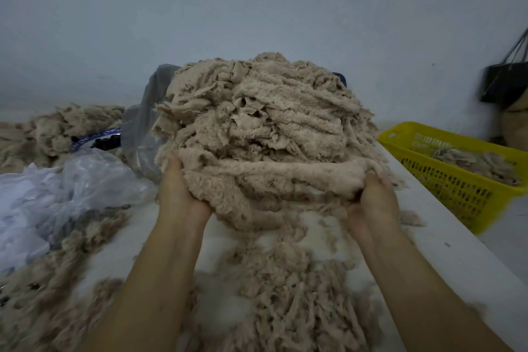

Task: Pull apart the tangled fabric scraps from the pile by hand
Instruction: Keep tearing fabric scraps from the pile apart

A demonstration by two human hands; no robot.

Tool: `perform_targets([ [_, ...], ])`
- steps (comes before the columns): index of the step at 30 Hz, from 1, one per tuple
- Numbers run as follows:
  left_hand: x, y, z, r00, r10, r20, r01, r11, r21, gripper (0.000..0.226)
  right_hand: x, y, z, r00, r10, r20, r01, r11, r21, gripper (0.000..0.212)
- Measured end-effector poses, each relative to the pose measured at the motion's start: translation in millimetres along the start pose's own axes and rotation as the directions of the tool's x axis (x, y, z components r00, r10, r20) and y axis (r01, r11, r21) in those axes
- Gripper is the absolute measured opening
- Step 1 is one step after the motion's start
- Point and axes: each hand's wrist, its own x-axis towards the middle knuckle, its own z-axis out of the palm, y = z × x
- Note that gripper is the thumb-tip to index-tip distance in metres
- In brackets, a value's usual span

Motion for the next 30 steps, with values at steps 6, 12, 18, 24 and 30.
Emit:
perform_targets([
  [6,-7.6,-4.4,4.1,0.975,0.222,0.009,-0.188,0.806,0.562,0.032,-18.2,-8.2,6.1,0.981,-0.052,0.188,0.062,0.997,-0.044,0.031],
  [12,-26.6,-40.4,24.4,0.806,-0.064,0.589,-0.485,0.499,0.718,0.006,-46.2,-0.2,18.0,0.825,-0.084,0.559,0.244,0.945,-0.218,0.029],
  [18,-23.7,-43.0,24.0,0.878,0.017,0.477,-0.413,0.532,0.74,0.021,-44.1,-3.5,13.2,0.783,-0.132,0.608,0.342,0.908,-0.242,0.035],
  [24,-21.9,-32.8,30.3,0.954,-0.011,0.3,-0.151,0.845,0.513,0.028,-48.5,2.5,9.6,0.676,-0.076,0.733,0.462,0.819,-0.341,0.03],
  [30,-17.6,-34.2,44.7,0.934,-0.042,0.356,-0.106,0.916,0.386,0.026,-56.8,26.1,20.9,0.684,-0.1,0.723,0.58,0.676,-0.455,0.03],
])
